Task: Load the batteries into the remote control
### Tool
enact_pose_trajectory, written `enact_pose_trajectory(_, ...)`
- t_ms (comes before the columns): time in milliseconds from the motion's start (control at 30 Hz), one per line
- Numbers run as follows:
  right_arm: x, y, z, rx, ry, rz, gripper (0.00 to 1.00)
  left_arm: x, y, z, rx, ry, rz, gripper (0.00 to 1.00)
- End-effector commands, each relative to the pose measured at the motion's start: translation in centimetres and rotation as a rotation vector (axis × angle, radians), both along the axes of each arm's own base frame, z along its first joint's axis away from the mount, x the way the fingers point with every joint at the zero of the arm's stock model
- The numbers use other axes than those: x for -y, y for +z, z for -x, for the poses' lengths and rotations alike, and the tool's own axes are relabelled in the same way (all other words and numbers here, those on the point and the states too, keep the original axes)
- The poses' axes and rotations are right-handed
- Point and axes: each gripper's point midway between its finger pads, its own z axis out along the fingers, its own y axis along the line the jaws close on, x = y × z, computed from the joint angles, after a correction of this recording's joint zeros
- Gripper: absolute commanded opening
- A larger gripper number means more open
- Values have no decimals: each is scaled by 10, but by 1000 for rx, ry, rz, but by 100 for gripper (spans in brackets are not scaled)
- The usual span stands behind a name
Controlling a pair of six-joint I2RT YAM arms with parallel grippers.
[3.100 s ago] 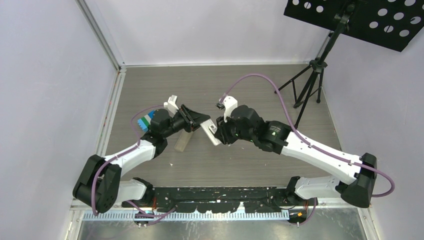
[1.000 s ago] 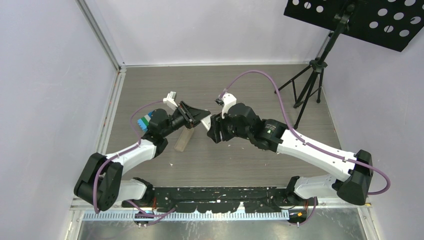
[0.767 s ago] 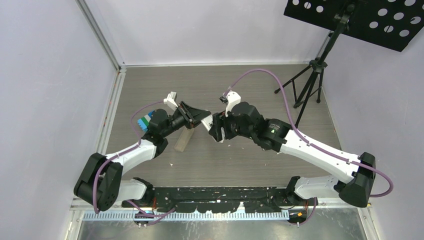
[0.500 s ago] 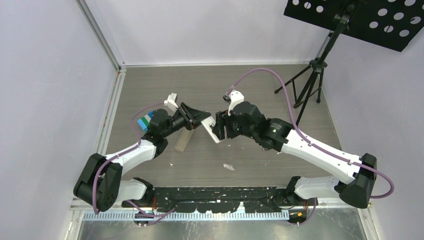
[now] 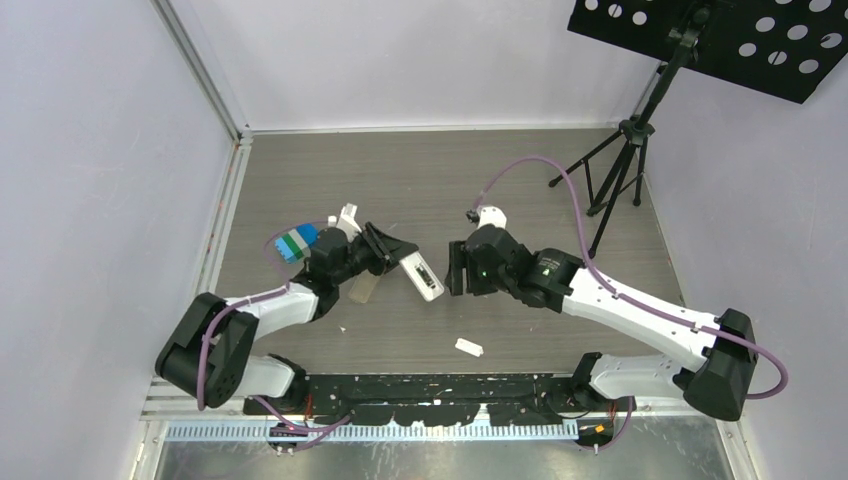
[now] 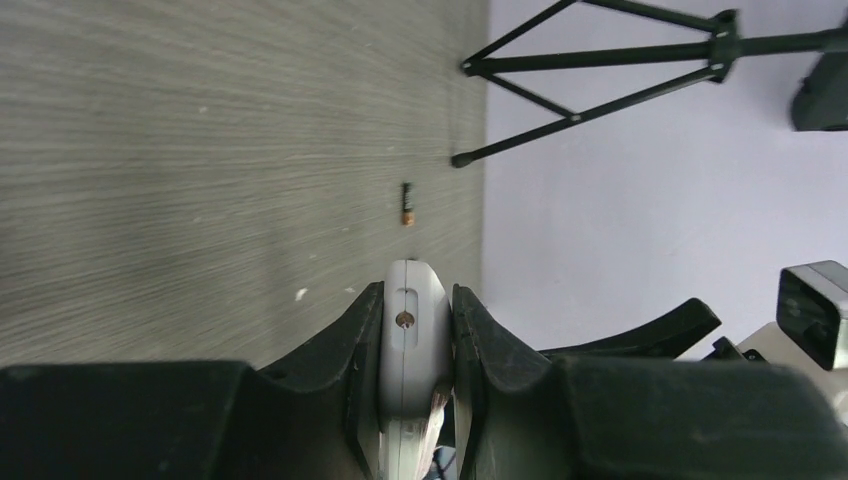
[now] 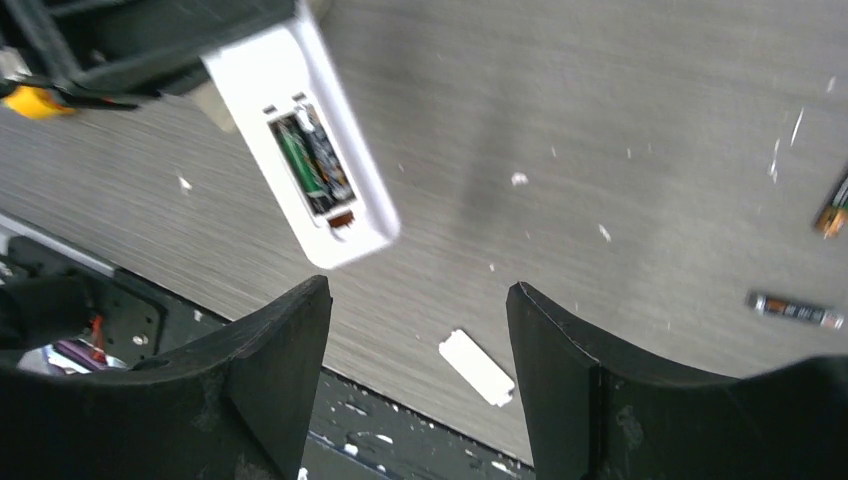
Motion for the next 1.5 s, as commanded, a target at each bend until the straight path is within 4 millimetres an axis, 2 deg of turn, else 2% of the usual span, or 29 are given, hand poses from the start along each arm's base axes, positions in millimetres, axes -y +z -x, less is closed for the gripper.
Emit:
enact_pose_trajectory(0, 20, -39, 26, -151, -93, 5, 70, 3, -20, 1, 51, 27, -89, 0)
enact_pose_trajectory(100, 29, -75, 44, -223, -87, 21, 71, 12, -38, 8, 54, 64, -149, 0)
enact_pose_trajectory(167, 37, -89, 49, -240, -105, 34, 71, 18, -48, 12, 68, 96, -186, 0)
enact_pose_trajectory(300, 49, -107, 56, -264, -140, 46, 67, 18, -66, 12, 91, 220, -236, 0)
enact_pose_trajectory(467, 56, -124, 75, -364, -169, 52, 51, 23, -78, 15, 139, 324, -262, 0)
enact_pose_trajectory(567, 61, -135, 88, -434, -190, 72, 45, 28, -89, 22, 135, 364, -267, 5)
enact_pose_trajectory(767, 64, -145, 96, -487, -207, 91, 43, 16, -113, 40, 105, 437, -294, 27)
enact_pose_trajectory(933, 58, -151, 96, -510, -189, 97, 46, 4, -120, 53, 86, 472, -334, 57)
enact_pose_trajectory(1033, 54, -152, 93, -508, -189, 104, 50, -1, -122, 57, 67, 475, -375, 70)
enact_pose_trajectory(1167, 48, -152, 89, -502, -189, 92, 54, -14, -124, 63, 11, 499, -443, 82)
enact_pose_trajectory(1300, 43, -156, 87, -510, -188, 94, 55, -36, -130, 77, -91, 520, -551, 89)
enact_pose_trajectory(1333, 41, -158, 86, -517, -189, 101, 54, -57, -137, 91, -167, 530, -644, 92)
enact_pose_trajectory(1467, 38, -159, 86, -529, -195, 104, 48, -66, -140, 102, -220, 515, -670, 93)
